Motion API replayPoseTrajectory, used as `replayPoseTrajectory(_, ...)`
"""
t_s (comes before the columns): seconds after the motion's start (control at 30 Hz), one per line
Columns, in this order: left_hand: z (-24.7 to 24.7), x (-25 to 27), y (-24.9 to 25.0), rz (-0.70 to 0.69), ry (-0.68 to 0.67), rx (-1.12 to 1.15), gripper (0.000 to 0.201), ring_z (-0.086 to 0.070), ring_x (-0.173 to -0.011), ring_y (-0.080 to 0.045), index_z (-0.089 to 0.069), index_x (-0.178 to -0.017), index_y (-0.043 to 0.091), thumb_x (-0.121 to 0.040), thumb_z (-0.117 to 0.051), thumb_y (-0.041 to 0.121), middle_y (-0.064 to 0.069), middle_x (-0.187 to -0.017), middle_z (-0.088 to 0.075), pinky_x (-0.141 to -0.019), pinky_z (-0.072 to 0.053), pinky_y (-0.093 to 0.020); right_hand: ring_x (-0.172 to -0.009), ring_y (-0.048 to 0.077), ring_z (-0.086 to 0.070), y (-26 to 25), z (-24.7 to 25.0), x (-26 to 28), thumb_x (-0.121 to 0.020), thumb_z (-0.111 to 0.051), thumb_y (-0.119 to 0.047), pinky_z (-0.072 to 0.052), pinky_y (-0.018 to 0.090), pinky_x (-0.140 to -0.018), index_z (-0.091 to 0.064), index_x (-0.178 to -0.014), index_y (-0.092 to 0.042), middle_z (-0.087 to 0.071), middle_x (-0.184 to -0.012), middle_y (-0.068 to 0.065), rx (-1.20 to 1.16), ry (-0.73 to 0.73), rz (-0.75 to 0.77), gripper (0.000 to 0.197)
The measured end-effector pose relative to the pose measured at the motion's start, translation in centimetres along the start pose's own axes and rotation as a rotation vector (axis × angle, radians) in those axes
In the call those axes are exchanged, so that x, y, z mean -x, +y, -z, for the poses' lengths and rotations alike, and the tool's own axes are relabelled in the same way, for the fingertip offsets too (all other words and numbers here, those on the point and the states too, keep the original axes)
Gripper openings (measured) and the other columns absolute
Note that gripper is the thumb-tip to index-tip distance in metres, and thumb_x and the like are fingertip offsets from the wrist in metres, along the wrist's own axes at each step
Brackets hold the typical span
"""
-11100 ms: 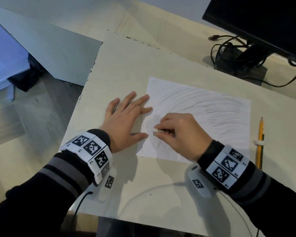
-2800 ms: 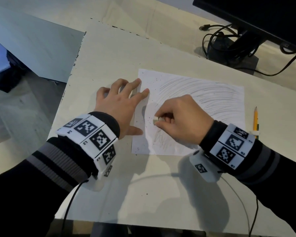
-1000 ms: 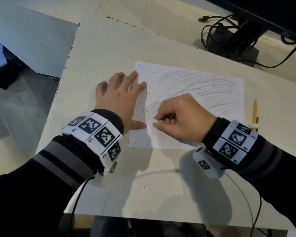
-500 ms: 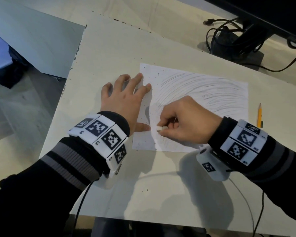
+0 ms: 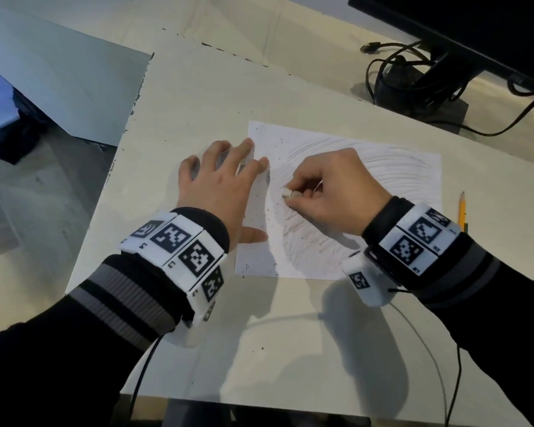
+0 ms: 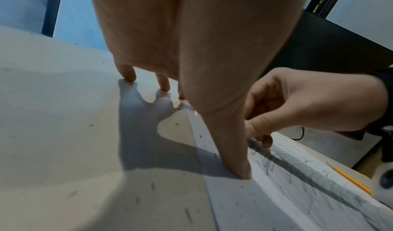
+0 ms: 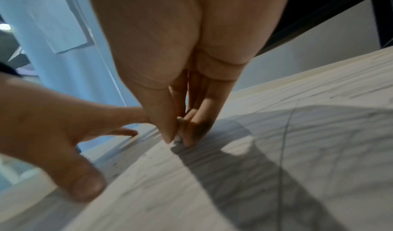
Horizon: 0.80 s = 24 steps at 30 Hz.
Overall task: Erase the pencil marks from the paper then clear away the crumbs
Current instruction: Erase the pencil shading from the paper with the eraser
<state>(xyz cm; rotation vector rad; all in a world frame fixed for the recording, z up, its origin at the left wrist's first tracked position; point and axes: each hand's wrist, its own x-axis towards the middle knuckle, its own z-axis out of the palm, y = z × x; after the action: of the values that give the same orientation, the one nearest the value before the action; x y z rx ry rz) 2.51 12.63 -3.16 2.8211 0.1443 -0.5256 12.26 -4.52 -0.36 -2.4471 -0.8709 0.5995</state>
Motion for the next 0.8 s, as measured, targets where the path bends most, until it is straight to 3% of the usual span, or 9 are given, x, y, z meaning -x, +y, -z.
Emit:
replayPoseTrajectory(0.1, -0.1, 0.0, 0.0, -0.001, 0.007, 0.003, 0.109, 0.002, -0.149, -0.024, -0.012, -0.151, 0.036, -0.068, -0.072, 0.070, 0.008, -0.163, 0.004, -0.118, -0.014, -0.054, -0.063, 0.004, -0.064, -0.6, -0.1, 0.9, -0.078, -0.081, -0.020, -0.053, 0.018, -0.061, -0.075, -0.078, -0.021, -0.068, -0.069, -0.010, 0.035, -0.213, 0.047, 0.006)
replayPoseTrajectory(0.13, -0.1, 0.0, 0.0, -0.002, 0.009, 0.006, 0.109, 0.002, -0.149, -0.024, -0.012, -0.151, 0.036, -0.067, -0.073, 0.070, 0.008, -0.163, 0.004, -0.118, -0.014, -0.054, -0.063, 0.004, -0.064, -0.7, 0.0, 0.9, -0.078, -0.080, -0.021, -0.051, 0.017, -0.061, -0.075, -0.077, -0.022, -0.068, -0.068, -0.010, 0.046, -0.223, 0.057, 0.005)
replayPoseTrajectory(0.27, -0.2, 0.1, -0.1, -0.007, 0.015, 0.022, 0.108, 0.002, -0.149, -0.024, -0.012, -0.151, 0.037, -0.068, -0.073, 0.070, 0.008, -0.163, 0.004, -0.118, -0.013, -0.054, -0.062, 0.008, -0.064, 0.0, 0.1, -0.6, -0.079, -0.080, -0.018, -0.055, 0.022, -0.063, -0.074, -0.077, -0.019, -0.068, -0.070, -0.008, -0.008, 0.024, 0.016, 0.006)
replayPoseTrajectory(0.43, -0.1, 0.2, -0.1, 0.001, 0.014, 0.031, 0.108, 0.003, -0.149, -0.024, -0.013, -0.151, 0.036, -0.068, -0.073, 0.069, 0.008, -0.164, 0.004, -0.118, -0.012, -0.054, -0.062, 0.005, -0.063, -0.6, -0.1, 0.5, -0.077, -0.082, -0.021, -0.050, 0.015, -0.061, -0.073, -0.076, -0.026, -0.067, -0.068, -0.011, 0.034, -0.202, 0.067, 0.011)
replayPoseTrajectory(0.6, 0.3, 0.1, 0.3, 0.020, -0.022, 0.024, 0.112, 0.004, -0.149, -0.025, -0.008, -0.153, 0.035, -0.070, -0.074, 0.066, 0.006, -0.164, 0.006, -0.118, -0.011, -0.056, -0.062, 0.004, -0.063, -0.5, 0.0, -1.2, -0.078, -0.080, -0.021, -0.054, 0.020, -0.063, -0.072, -0.078, -0.024, -0.067, -0.071, -0.010, -0.043, 0.011, 0.001, 0.008)
replayPoseTrajectory(0.73, 0.4, 0.0, 0.6, 0.031, -0.048, -0.012, 0.117, 0.005, -0.149, -0.027, 0.003, -0.155, 0.033, -0.072, -0.071, 0.069, 0.006, -0.163, 0.010, -0.119, -0.011, -0.057, -0.061, 0.002, -0.063, -1.5, -0.4, 0.6, -0.078, -0.081, -0.020, -0.050, 0.013, -0.060, -0.074, -0.078, -0.022, -0.067, -0.069, -0.011, -0.046, -0.195, 0.007, 0.007)
replayPoseTrajectory(0.8, 0.5, -0.1, 0.7, 0.038, -0.058, -0.016, 0.117, 0.006, -0.149, -0.027, 0.005, -0.155, 0.034, -0.072, -0.071, 0.068, 0.006, -0.163, 0.011, -0.119, -0.011, -0.057, -0.062, 0.002, -0.063, -1.2, 0.2, -0.4, -0.079, -0.080, -0.022, -0.052, 0.014, -0.061, -0.074, -0.079, -0.023, -0.067, -0.069, -0.011, -0.027, -0.206, 0.010, 0.006)
